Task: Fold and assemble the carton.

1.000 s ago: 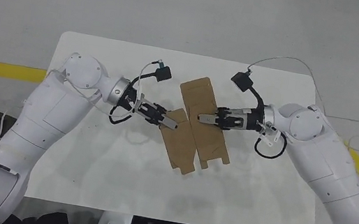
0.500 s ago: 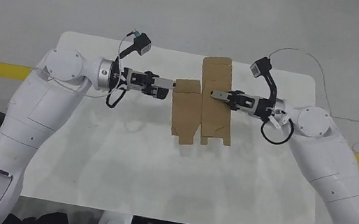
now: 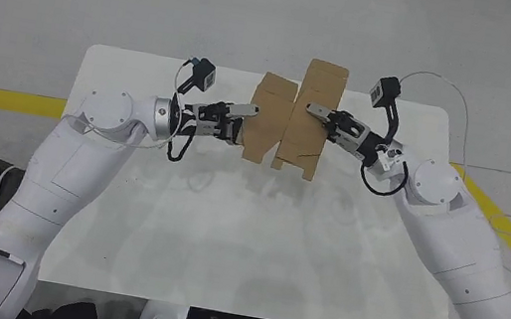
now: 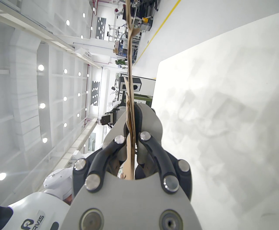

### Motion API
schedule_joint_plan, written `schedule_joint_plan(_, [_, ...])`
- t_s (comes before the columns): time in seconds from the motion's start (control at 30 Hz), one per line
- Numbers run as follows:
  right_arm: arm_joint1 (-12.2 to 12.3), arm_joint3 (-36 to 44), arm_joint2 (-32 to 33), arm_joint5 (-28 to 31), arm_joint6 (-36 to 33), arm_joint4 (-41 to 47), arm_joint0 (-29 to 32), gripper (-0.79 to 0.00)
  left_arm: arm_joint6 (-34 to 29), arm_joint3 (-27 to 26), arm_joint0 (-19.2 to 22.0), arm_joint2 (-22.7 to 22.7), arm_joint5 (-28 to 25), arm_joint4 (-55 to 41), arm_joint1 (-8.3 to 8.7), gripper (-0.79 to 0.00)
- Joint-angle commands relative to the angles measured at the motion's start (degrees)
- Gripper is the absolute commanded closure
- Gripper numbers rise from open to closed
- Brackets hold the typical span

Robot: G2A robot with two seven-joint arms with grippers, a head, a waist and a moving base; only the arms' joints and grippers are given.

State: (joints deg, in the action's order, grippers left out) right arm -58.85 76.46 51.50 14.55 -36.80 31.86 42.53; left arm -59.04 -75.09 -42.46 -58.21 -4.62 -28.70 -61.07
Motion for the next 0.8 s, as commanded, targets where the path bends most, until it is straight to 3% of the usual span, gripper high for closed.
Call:
schedule_joint_plan(0.0, [-0.13, 0.72, 0.30, -0.26, 1.35, -0.55, 0.47, 0.000, 0.23, 0.01, -0.13, 0.82, 0.39, -0.43, -0.31, -0.785])
schedule_joint_plan(0.3, [-0.64, 3.02, 1.96, -2.07, 5.05, -2.11, 2.63, 0.000, 3.77, 1.65, 0.83, 2.96, 0.88, -3.00, -1.87, -0.785])
schedule_joint_plan(0.33, [-0.68, 3.15, 2.17, -2.15, 5.22, -2.26, 2.85, 0.000, 3.85, 1.80, 0.91, 3.01, 0.85, -3.04, -1.96, -0.671])
schedule_joint_plan(0.37, [-0.73, 3.29, 2.36, -2.24, 5.28, -2.43, 3.04, 0.000, 3.97, 1.94, 0.93, 3.03, 0.88, -3.13, -2.04, -0.382])
schedule_joint_plan(0.4, [-0.77, 3.38, 2.55, -2.35, 5.33, -2.58, 3.20, 0.000, 4.09, 2.09, 0.90, 3.00, 1.03, -3.31, -2.11, -0.286])
schedule_joint_plan(0.43, [-0.82, 3.50, 2.72, -2.44, 5.34, -2.73, 3.35, 0.000, 4.19, 2.21, 0.83, 2.94, 1.20, -3.53, -2.17, -0.108])
schedule_joint_plan(0.47, [-0.87, 3.56, 2.87, -2.51, 5.35, -2.87, 3.52, 0.000, 4.14, 2.28, 0.79, 2.89, 1.26, -3.54, -2.20, 0.000])
schedule_joint_plan(0.77, [-1.41, 4.08, 3.95, -3.17, 5.65, -4.35, 4.52, 0.000, 3.63, 2.25, 0.50, 2.36, 1.54, -3.63, -2.52, 0.000])
